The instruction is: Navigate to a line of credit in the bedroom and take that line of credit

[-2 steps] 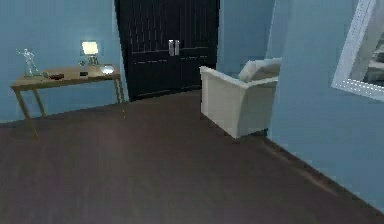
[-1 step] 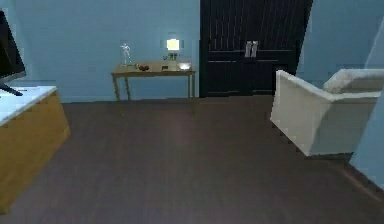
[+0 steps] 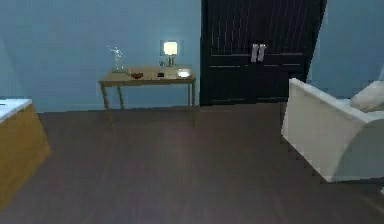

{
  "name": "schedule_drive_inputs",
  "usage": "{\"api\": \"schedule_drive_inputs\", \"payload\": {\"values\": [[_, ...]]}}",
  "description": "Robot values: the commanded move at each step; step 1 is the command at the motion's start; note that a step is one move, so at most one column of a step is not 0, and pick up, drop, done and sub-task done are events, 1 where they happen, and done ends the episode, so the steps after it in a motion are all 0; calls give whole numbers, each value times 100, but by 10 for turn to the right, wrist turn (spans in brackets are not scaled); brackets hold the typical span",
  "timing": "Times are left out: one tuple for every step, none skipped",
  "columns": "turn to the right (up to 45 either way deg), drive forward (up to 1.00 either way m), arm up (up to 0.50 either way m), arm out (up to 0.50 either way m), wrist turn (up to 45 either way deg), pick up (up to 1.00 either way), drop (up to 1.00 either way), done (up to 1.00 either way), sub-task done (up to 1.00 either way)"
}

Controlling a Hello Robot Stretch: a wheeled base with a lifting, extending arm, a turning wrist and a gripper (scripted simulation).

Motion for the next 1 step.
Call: {"api": "schedule_drive_inputs", "payload": {"values": [[-450, 0, 0, 0, 0, 0, 0, 0, 0]]}}
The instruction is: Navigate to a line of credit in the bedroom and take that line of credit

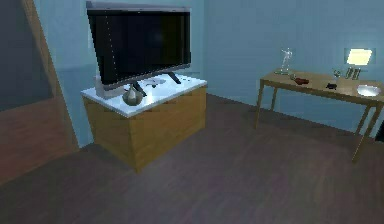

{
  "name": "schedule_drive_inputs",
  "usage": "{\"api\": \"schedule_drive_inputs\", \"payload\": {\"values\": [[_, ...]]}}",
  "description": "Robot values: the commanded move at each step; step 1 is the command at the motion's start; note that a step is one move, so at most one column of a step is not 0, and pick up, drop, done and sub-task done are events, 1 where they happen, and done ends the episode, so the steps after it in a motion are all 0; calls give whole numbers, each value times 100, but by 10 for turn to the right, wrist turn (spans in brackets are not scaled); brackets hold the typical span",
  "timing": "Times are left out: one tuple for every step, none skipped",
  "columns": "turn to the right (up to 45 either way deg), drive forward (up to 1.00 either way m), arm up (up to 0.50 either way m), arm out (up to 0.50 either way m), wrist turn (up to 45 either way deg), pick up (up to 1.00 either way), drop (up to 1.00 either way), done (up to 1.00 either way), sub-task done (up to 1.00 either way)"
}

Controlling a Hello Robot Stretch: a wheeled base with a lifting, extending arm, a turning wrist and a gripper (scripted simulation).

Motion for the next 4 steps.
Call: {"api": "schedule_drive_inputs", "payload": {"values": [[-30, 0, 0, 0, 0, 0, 0, 0, 0], [0, 45, 0, 0, 0, 0, 0, 0, 0], [450, 0, 0, 0, 0, 0, 0, 0, 0], [210, 0, 0, 0, 0, 0, 0, 0, 0]]}}
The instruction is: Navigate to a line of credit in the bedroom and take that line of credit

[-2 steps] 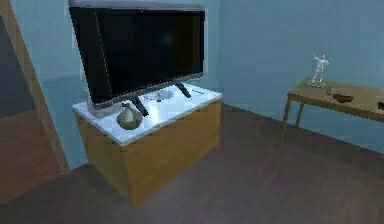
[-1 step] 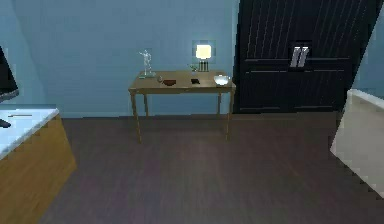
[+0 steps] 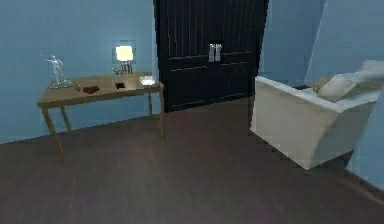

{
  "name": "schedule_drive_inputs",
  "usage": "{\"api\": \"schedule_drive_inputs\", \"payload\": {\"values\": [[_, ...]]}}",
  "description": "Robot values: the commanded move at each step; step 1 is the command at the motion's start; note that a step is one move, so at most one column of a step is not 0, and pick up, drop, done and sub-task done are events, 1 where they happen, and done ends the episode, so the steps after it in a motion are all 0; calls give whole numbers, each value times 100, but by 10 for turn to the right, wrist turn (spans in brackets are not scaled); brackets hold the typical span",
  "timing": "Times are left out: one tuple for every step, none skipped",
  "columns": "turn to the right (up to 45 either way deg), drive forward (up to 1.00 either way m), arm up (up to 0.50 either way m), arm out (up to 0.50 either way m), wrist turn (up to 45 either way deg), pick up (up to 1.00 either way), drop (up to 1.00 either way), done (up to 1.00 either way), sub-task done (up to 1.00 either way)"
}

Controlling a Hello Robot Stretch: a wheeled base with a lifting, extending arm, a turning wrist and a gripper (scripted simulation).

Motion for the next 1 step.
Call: {"api": "schedule_drive_inputs", "payload": {"values": [[0, 25, 0, 0, 0, 0, 0, 0, 0]]}}
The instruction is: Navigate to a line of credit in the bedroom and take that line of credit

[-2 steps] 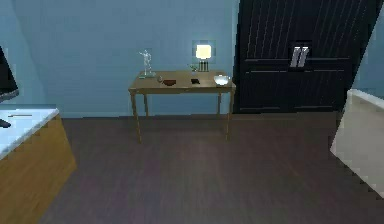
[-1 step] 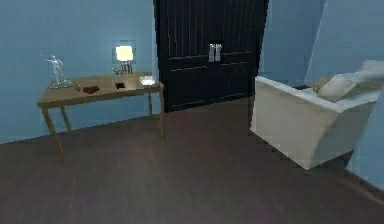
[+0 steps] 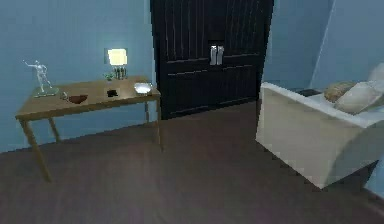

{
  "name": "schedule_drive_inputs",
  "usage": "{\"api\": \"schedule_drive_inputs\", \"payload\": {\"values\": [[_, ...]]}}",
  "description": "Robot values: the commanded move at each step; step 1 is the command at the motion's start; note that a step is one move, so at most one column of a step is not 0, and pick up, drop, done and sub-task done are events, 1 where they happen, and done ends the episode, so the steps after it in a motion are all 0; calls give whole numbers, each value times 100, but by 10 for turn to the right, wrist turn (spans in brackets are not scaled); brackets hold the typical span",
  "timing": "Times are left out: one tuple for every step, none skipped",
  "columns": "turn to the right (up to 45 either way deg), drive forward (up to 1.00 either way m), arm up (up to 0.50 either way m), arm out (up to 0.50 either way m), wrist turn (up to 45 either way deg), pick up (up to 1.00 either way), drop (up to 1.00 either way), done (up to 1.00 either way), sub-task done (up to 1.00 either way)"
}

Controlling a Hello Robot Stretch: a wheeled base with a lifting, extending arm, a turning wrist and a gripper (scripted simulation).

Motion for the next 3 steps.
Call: {"api": "schedule_drive_inputs", "payload": {"values": [[-450, 0, 0, 0, 0, 0, 0, 0, 0], [-450, 0, 0, 0, 0, 0, 0, 0, 0], [-210, 0, 0, 0, 0, 0, 0, 0, 0]]}}
